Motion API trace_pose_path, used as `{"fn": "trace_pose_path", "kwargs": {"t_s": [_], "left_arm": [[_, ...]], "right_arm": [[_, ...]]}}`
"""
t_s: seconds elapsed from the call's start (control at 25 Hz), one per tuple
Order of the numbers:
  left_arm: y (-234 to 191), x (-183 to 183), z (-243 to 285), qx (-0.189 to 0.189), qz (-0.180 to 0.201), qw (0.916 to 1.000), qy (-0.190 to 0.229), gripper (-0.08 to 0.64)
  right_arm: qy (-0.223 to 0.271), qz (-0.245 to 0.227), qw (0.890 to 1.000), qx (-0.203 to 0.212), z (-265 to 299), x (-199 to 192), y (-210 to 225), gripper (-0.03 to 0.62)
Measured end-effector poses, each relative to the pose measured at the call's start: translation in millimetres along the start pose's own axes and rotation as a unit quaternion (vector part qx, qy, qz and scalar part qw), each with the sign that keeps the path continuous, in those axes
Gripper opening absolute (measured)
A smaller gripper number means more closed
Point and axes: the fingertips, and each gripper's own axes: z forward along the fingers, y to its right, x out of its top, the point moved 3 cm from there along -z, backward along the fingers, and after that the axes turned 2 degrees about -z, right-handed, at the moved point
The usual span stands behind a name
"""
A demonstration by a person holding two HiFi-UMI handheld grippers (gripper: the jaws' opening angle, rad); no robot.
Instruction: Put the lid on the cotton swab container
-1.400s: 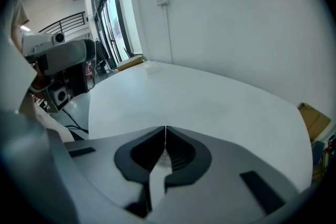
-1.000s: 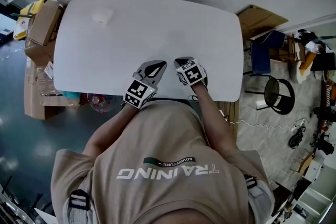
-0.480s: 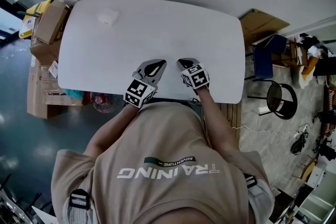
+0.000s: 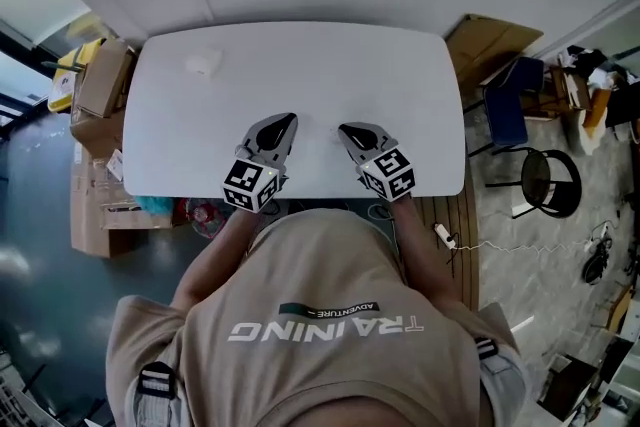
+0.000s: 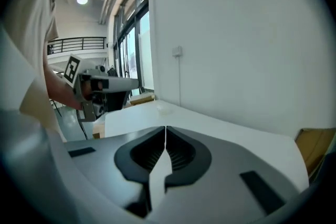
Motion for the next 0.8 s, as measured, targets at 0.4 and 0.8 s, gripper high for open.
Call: {"fn": "trace_pose_path", "kwargs": {"t_s": [0.4,0.8], "left_arm": [[25,24,5,-0.019,0.017,0.9996,0.010,0.012],[50,27,3,-0.043,0.024,0.9988,0.008,0.012]], "right_arm": [[0.157,-0.020,0.987,-0.034,-68,65,10,0.021],[0.238,0.016,0.971,-0.016,-94,77,8,0.021]]}}
